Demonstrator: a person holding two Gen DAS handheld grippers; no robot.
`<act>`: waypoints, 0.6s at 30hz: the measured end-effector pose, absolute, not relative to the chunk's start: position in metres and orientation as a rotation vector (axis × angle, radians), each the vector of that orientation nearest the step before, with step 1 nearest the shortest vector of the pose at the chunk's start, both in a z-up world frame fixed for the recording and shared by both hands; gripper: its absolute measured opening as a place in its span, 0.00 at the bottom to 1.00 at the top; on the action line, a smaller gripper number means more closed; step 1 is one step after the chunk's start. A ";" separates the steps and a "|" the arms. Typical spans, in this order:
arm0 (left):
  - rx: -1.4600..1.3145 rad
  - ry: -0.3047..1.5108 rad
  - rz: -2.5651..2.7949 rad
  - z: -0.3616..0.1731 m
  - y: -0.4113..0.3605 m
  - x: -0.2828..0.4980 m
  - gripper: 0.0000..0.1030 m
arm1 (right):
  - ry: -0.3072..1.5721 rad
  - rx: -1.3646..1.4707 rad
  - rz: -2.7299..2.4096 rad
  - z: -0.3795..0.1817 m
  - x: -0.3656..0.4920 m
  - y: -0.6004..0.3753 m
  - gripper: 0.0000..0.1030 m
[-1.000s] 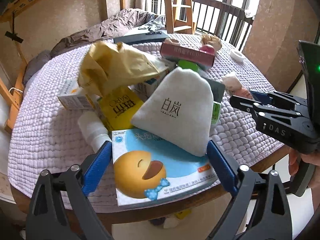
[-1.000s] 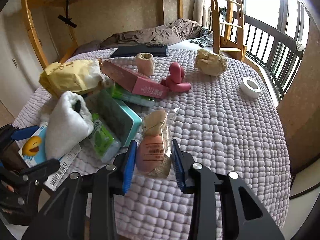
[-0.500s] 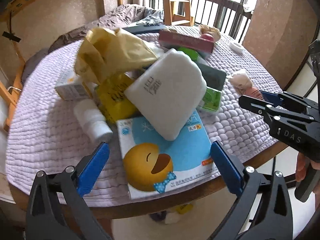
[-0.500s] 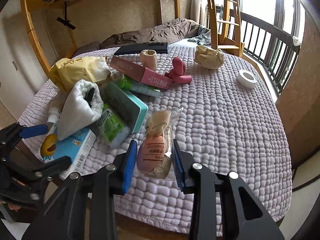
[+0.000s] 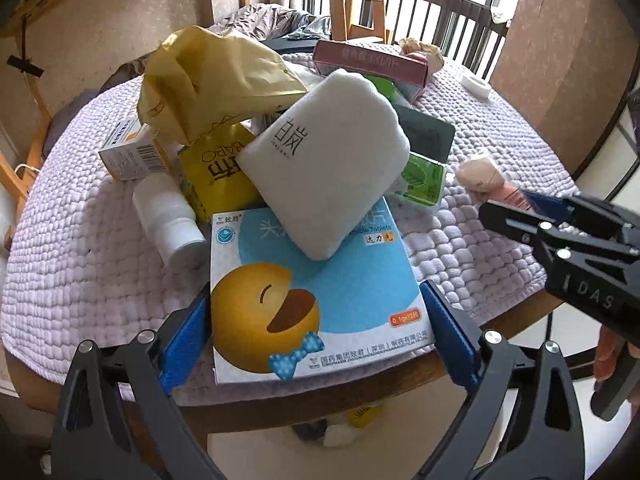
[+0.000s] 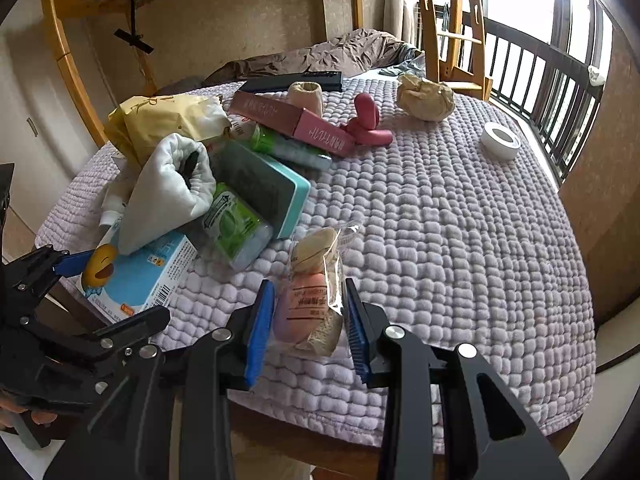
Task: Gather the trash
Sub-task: 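Grasp the blue medicine box with the left tool while the right tool grasps the pink sponge bag, then carry the medicine box and sponge bag with both tools over the white bin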
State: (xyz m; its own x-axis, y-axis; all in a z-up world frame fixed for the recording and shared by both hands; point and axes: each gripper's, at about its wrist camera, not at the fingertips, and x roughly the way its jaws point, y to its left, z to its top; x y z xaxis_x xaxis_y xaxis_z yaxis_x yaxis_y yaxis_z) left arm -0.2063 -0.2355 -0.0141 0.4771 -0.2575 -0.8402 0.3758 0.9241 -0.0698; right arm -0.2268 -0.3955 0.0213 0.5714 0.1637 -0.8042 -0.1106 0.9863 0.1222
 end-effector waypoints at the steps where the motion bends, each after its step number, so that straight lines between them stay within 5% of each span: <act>1: 0.116 1.002 -0.394 -0.011 -0.232 -0.208 0.95 | 0.951 0.076 0.166 0.021 -0.227 -0.396 0.34; 18: 0.018 1.009 -0.427 0.009 -0.189 -0.225 0.94 | 0.957 0.206 0.202 0.027 -0.248 -0.396 0.34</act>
State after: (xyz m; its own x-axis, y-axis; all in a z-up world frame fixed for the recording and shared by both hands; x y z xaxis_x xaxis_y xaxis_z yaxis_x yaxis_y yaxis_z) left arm -0.2254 -0.1887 0.0089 0.4579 -0.3383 -0.8221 0.3545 0.9175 -0.1802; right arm -0.2475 -0.3957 0.0268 0.5604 0.2601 -0.7863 -0.0793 0.9619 0.2617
